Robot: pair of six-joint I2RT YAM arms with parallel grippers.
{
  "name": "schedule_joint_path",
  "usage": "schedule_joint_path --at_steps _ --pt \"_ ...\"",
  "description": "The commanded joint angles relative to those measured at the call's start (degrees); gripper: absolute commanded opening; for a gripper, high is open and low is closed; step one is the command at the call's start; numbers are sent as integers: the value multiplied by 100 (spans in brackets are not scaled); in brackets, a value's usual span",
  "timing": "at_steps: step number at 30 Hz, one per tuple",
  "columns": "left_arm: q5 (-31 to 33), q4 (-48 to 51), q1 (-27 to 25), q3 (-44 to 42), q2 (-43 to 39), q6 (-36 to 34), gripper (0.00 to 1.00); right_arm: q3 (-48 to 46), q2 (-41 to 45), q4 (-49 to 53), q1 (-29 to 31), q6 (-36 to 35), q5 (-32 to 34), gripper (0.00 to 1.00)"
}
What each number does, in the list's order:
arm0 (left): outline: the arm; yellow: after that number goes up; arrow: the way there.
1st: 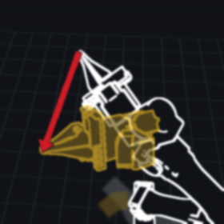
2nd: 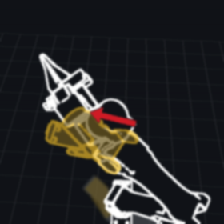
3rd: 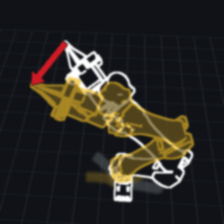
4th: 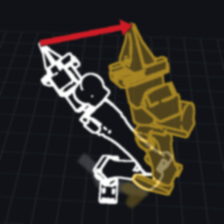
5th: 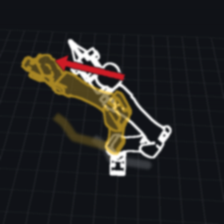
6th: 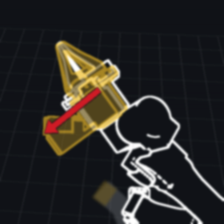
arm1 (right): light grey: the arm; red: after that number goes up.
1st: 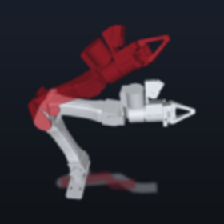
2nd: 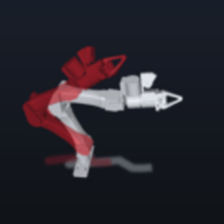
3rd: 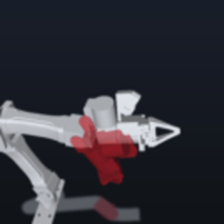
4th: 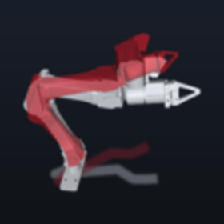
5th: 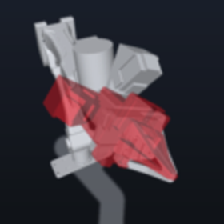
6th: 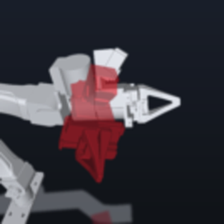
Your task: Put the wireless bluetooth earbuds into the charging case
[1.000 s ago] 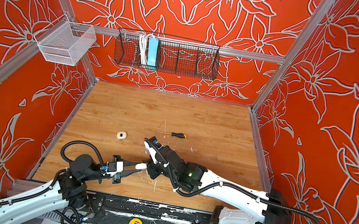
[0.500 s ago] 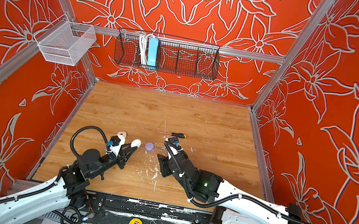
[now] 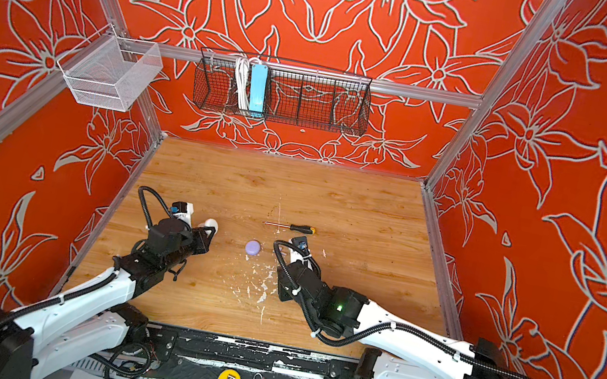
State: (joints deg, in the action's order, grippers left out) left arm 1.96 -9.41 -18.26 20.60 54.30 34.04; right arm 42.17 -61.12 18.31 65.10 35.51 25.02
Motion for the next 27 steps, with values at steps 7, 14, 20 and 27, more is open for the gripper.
schedule_joint_path --at_steps 7,14,20,27 --pt "-903 312 111 539 1051 431 0 258 -864 -178 -257 -6 -555 59" --pt "-969 394 274 632 1499 634 0 966 -2040 -521 -418 -862 -876 64" --pt "-1227 453 376 794 2014 742 0 1299 -2841 -1422 -824 -1977 -1777 72" --pt "-1384 456 425 956 2437 841 0 1856 -3526 -1637 -1013 -3105 -2567 77"
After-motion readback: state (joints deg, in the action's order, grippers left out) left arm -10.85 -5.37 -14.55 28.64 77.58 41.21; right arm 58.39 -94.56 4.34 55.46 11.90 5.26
